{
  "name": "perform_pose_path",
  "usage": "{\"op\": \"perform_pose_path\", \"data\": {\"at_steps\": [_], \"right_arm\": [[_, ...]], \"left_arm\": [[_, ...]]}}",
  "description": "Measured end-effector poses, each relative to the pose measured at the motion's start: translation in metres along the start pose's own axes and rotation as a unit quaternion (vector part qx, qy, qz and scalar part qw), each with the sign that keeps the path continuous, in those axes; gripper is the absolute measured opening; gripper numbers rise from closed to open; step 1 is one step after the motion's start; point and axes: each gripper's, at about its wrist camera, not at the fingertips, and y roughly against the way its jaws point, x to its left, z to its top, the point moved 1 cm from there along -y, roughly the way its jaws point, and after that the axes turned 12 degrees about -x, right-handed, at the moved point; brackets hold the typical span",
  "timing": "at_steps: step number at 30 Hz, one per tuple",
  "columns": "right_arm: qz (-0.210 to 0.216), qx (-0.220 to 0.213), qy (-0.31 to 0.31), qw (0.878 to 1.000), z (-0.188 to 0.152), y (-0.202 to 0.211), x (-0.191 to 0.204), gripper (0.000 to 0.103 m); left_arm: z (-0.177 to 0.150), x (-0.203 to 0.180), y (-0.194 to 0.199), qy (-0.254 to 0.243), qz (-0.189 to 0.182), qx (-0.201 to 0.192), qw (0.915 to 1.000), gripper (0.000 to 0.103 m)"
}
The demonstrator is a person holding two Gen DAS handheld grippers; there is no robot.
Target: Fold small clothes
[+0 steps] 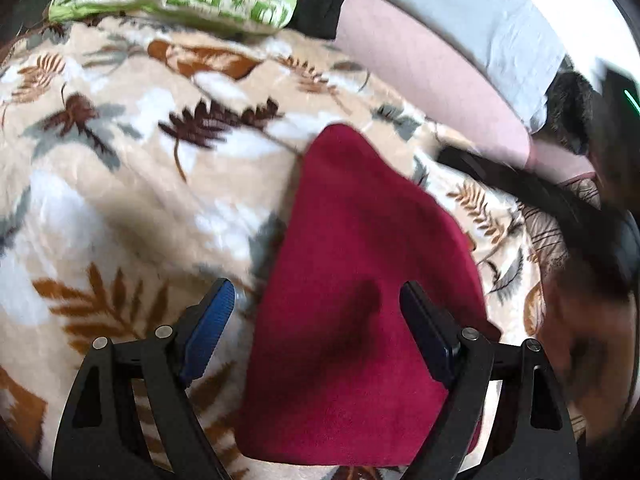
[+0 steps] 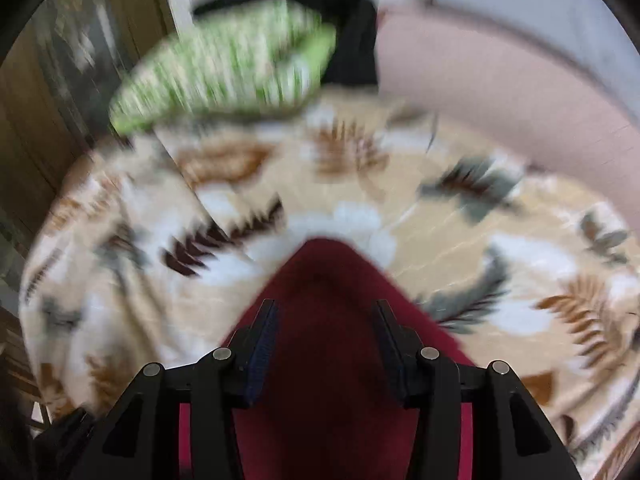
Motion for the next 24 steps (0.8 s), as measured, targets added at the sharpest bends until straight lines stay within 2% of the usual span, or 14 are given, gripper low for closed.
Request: {"op": "perform_pose_path", "data": {"at_steps": [3, 5, 8, 9, 10, 11, 12, 13, 15, 17, 19, 20, 23, 24], "right_arm": [[-0.041, -0.034, 0.018, 0.998, -0.027, 0.06, 0.003, 0.047], [-0.059, -0.057, 0.041, 0.996, -0.053, 0.091, 0.011, 0.047], [-0.083, -0.068, 0.059, 0.992, -0.089, 0.109, 0.025, 0.047], [-0.081, -0.059, 0.054, 0.993, -0.104, 0.107, 0.029, 0.047], [-0.068, -0.048, 0.043, 0.996, -0.116, 0.104, 0.028, 0.047], [-0.045, -0.029, 0.029, 0.998, -0.13, 0.099, 0.029, 0.047], [-0.033, 0.002, 0.028, 0.999, -0.149, 0.086, 0.032, 0.048], [-0.056, 0.04, 0.054, 0.996, -0.156, 0.071, 0.034, 0.051], [-0.067, 0.042, 0.06, 0.995, -0.16, 0.061, 0.031, 0.058], [-0.044, 0.056, 0.014, 0.997, -0.166, 0.052, 0.018, 0.061], [-0.018, 0.061, -0.056, 0.996, -0.17, 0.048, -0.005, 0.074], [-0.008, 0.059, -0.074, 0.995, -0.172, 0.048, -0.01, 0.076], [-0.013, 0.034, -0.055, 0.998, -0.166, 0.058, -0.002, 0.076], [-0.015, 0.019, -0.059, 0.998, -0.162, 0.065, -0.003, 0.076]], "left_arm": [[0.009, -0.009, 0.016, -0.023, -0.036, -0.031, 0.9986, 0.085], [0.012, -0.021, 0.028, -0.052, -0.085, -0.051, 0.9937, 0.085], [0.003, -0.035, 0.032, -0.088, -0.135, -0.047, 0.9858, 0.082], [-0.002, -0.039, 0.026, -0.098, -0.14, -0.032, 0.9847, 0.075], [-0.008, -0.041, 0.015, -0.11, -0.129, -0.011, 0.9855, 0.072], [-0.019, -0.039, -0.005, -0.12, -0.099, 0.031, 0.9873, 0.07], [-0.024, -0.035, -0.019, -0.119, -0.086, 0.055, 0.9877, 0.066], [-0.027, -0.035, -0.025, -0.12, -0.079, 0.052, 0.9882, 0.066], [-0.028, -0.041, -0.027, -0.136, -0.069, 0.042, 0.9874, 0.066], [-0.026, -0.037, -0.031, -0.122, -0.074, 0.041, 0.9889, 0.066], [-0.023, -0.035, -0.029, -0.111, -0.084, 0.039, 0.9895, 0.066], [-0.024, -0.034, -0.021, -0.108, -0.087, 0.035, 0.9897, 0.066], [-0.013, -0.021, 0.003, -0.064, -0.103, 0.014, 0.9926, 0.066], [-0.008, -0.016, 0.008, -0.055, -0.097, 0.009, 0.9938, 0.066]]}}
